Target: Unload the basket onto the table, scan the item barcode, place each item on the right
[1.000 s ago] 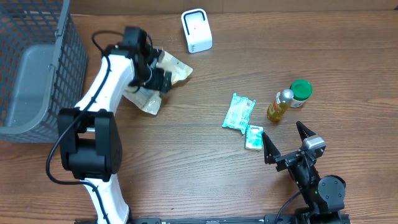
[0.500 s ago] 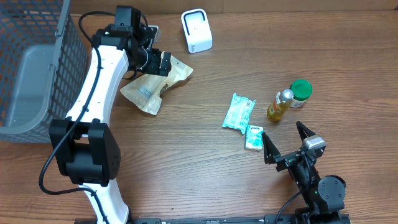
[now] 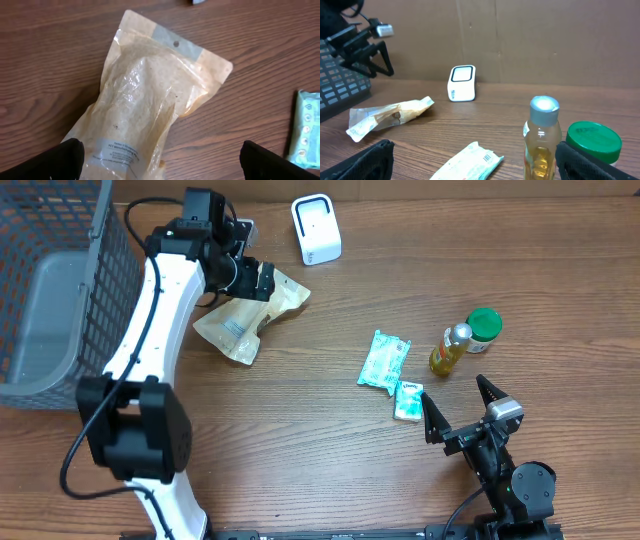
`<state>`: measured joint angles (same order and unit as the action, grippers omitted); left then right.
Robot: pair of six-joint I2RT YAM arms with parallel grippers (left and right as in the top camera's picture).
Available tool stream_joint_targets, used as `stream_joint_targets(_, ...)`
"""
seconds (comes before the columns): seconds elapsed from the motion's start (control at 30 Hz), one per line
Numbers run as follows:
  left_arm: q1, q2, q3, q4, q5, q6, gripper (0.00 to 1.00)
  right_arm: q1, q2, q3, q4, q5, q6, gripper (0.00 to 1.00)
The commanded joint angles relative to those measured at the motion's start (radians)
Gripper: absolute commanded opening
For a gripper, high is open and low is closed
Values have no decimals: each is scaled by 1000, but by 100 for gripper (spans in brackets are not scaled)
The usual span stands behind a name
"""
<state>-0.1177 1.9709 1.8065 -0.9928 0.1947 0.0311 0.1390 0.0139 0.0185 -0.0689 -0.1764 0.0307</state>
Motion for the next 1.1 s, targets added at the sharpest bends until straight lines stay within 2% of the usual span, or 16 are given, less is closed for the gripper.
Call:
stream_joint_targets(0.0, -8, -182, 14, 2, 8, -12, 100, -2, -11, -11, 3, -1, 5, 100)
stream_joint_targets(0.33, -9, -539, 14, 2, 8, -11, 100, -2, -11, -11, 3, -1, 6, 100)
stream_joint_targets(0.57, -4, -618, -13, -80, -26, 3, 100, -2, -11, -11, 3, -1, 6, 100)
stream_joint_targets(0.67, -5, -664, -136, -26, -26, 3, 100, -2, -11, -11, 3, -1, 6, 100)
stream_joint_targets(0.8, -5, -745, -369, 191, -30, 2, 100, -2, -11, -11, 3, -1, 6, 100)
stream_joint_targets(0.97, -5, -899, -695, 683, -18, 3, 100, -2, -11, -11, 3, -1, 5, 100)
stream_joint_targets(1.07, -5, -1011, -863, 906, -24, 3, 100, -2, -11, -11, 3, -1, 6, 100)
